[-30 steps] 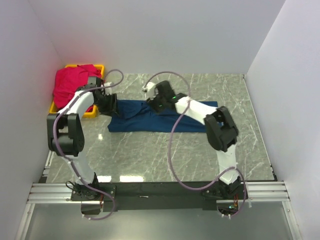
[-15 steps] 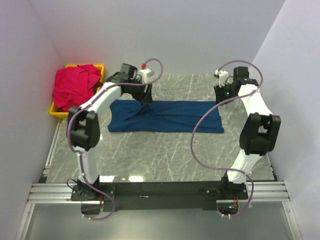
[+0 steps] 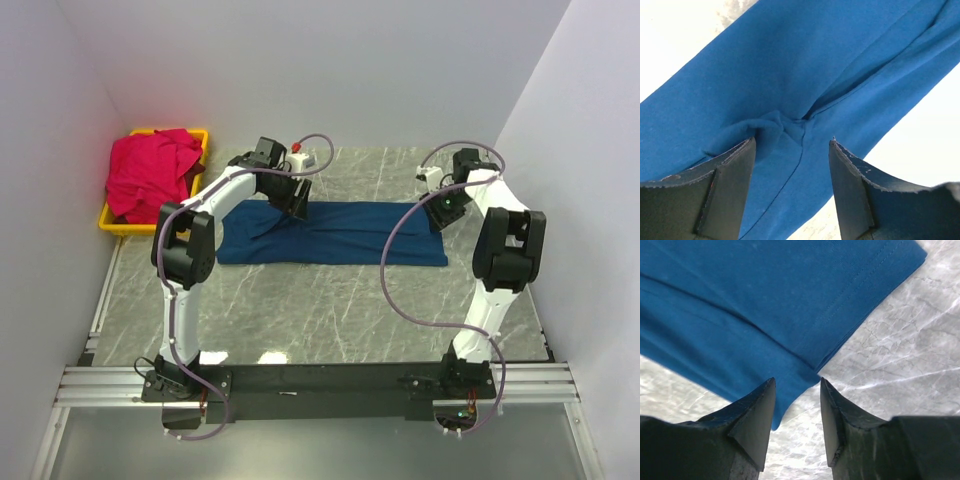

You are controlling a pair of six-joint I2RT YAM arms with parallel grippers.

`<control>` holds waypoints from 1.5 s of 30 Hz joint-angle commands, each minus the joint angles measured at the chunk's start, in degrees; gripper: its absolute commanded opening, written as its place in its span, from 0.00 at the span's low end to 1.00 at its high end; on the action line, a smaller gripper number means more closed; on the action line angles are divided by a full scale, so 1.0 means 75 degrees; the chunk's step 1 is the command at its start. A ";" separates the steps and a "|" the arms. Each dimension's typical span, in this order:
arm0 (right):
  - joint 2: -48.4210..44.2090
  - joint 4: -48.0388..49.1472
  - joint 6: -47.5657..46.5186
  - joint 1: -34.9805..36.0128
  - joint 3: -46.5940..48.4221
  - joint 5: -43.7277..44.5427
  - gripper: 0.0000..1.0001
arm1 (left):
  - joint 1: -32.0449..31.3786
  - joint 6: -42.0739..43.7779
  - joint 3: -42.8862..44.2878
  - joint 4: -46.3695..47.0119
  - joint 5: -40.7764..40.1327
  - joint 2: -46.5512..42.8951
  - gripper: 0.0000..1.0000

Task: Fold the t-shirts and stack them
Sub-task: Fold the tshirt

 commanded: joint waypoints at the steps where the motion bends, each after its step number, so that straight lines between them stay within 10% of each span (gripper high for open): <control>1: 0.0111 0.0295 -0.0188 0.0096 0.0100 0.0303 0.49 | -0.0002 0.0134 0.0059 0.0010 -0.0223 -0.0155 0.66; 21: 0.0673 0.0273 -0.0317 0.0343 0.0217 0.0924 0.48 | 0.0431 -0.0042 0.0000 0.0104 -0.0398 -0.0624 0.69; 29: 0.0545 0.0156 -0.0376 0.0343 0.0217 0.0854 0.16 | 0.0478 -0.0018 -0.0386 0.0092 -0.0586 -0.0331 0.66; 34: 0.0136 0.0063 -0.0352 0.0319 0.0194 0.0749 0.01 | 0.0513 -0.0007 -0.0737 0.0080 -0.0925 -0.0144 0.54; 45: -0.0159 0.0027 -0.0294 0.0238 0.0323 0.0690 0.00 | 0.0596 0.0087 -0.1487 0.0197 -0.1184 -0.0085 0.27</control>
